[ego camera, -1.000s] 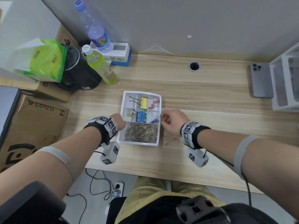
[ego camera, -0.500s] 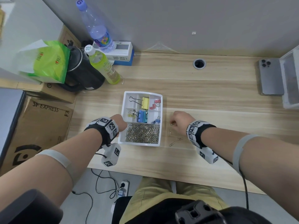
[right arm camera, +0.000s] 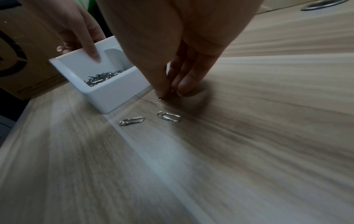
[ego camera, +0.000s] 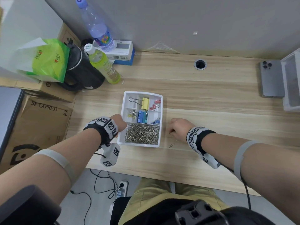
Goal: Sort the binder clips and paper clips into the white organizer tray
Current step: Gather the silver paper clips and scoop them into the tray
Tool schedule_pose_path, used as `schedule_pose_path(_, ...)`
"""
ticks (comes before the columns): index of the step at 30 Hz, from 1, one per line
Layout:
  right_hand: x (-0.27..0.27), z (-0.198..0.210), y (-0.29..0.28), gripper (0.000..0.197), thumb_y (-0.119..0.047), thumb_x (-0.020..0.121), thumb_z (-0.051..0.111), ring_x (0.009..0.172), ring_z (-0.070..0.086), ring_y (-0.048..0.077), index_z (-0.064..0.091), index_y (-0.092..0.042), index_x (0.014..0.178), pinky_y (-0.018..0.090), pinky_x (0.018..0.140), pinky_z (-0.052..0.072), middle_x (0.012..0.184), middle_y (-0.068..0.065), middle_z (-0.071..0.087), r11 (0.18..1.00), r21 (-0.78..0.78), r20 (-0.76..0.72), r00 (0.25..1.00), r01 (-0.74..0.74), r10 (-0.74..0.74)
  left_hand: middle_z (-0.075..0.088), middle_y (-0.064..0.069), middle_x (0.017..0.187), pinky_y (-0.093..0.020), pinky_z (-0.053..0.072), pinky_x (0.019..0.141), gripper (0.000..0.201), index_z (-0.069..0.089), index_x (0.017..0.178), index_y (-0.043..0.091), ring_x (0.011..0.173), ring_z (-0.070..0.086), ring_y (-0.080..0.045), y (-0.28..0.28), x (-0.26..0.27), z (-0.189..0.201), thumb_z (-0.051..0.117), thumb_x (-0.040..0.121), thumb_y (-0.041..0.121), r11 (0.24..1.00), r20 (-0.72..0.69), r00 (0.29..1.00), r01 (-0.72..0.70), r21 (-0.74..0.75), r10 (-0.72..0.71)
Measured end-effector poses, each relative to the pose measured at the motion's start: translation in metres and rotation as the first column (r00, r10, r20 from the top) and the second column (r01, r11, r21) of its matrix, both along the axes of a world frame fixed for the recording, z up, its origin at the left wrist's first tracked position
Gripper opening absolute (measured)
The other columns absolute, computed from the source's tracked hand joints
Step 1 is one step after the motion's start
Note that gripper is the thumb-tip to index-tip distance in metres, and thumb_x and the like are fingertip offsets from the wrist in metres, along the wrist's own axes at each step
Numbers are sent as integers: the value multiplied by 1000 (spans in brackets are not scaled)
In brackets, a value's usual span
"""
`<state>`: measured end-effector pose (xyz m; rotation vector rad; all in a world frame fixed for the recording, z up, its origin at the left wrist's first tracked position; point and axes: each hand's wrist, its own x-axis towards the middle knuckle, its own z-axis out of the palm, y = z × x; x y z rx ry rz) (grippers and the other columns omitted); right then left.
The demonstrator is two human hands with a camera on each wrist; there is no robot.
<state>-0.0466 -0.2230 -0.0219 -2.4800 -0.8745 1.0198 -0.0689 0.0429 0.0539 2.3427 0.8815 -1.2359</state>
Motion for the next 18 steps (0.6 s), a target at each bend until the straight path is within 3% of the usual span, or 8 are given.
schedule_pose_path(5, -3, 4, -18, 26, -9, 84, 55, 100, 61, 25, 74, -13, 102, 31, 85, 49, 111, 4, 59, 999, -4, -22, 999, -32, 32, 46, -15, 55, -26, 33, 44, 17, 41, 76, 5, 44, 42, -25, 0, 0, 0, 36, 89, -4, 1000, -1, 1000, 11, 7, -11)
schedule_pose_path(9, -6, 8, -27, 32, -18, 81, 64, 100, 57, 22, 67, -15, 112, 29, 83, 46, 111, 4, 57, 997, 13, -17, 997, -73, 74, 44, -14, 54, -26, 31, 43, 21, 39, 72, 7, 43, 39, -24, -2, 0, 1, 35, 89, -4, 1000, 6, 1000, 8, 14, -8)
schedule_pose_path(12, -10, 7, -32, 34, -22, 84, 67, 104, 56, 22, 64, -17, 118, 30, 84, 44, 116, 2, 56, 994, 12, 7, 994, -110, 110, 41, -13, 52, -25, 29, 43, 26, 37, 67, 8, 43, 36, -23, -2, -1, 0, 36, 90, -4, 1000, 15, 1000, 7, 27, -8)
schedule_pose_path(18, -16, 5, -33, 22, -15, 92, 57, 105, 59, 21, 68, -16, 111, 29, 86, 44, 114, -1, 62, 998, 28, 32, 998, -56, 55, 49, -18, 56, -27, 35, 45, 21, 42, 72, 5, 46, 44, -25, -3, -2, 0, 37, 91, -1, 999, 24, 999, 20, 38, -21)
